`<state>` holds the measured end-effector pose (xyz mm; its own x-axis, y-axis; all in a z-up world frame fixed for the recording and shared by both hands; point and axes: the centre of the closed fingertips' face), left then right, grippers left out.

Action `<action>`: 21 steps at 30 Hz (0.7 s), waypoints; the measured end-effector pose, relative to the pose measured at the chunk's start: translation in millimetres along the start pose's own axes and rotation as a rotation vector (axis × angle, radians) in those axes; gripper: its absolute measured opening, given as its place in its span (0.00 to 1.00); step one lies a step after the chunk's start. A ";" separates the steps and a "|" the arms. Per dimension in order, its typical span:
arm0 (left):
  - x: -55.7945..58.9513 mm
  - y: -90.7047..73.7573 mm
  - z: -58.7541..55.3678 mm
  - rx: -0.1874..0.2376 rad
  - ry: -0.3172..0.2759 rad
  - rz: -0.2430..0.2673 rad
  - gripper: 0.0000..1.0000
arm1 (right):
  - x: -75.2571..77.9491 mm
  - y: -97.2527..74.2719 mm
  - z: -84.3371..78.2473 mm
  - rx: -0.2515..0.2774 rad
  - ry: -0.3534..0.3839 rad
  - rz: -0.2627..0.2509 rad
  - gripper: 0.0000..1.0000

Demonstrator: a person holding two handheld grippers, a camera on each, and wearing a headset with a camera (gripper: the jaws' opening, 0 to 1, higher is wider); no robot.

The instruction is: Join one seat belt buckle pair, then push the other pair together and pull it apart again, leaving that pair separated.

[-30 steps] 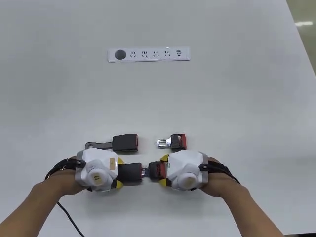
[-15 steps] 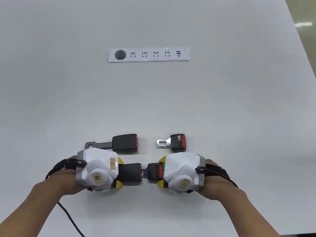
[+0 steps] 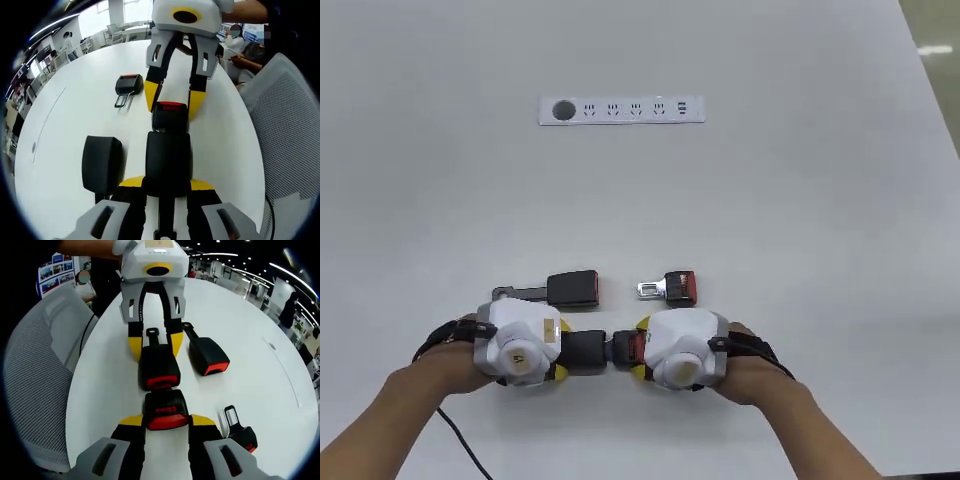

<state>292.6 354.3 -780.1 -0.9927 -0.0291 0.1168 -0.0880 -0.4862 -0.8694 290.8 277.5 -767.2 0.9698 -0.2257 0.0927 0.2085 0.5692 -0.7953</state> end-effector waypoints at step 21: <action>3.2 0.6 -1.7 -0.030 0.027 0.000 0.32 | -1.9 -10.0 -6.3 0.070 -0.037 0.015 0.28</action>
<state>289.3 355.4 -781.1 -0.9946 -0.0055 0.1037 -0.0896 -0.4599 -0.8835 286.1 267.2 -763.2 0.9766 -0.1881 0.1044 0.2012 0.6267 -0.7528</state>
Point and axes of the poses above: the centre of the closed fingertips' face, and the gripper's own axes: y roughly forward along the fingers, x roughly to its right, z roughly out of its top, and after that the axes turned 5 degrees about -z, right-handed
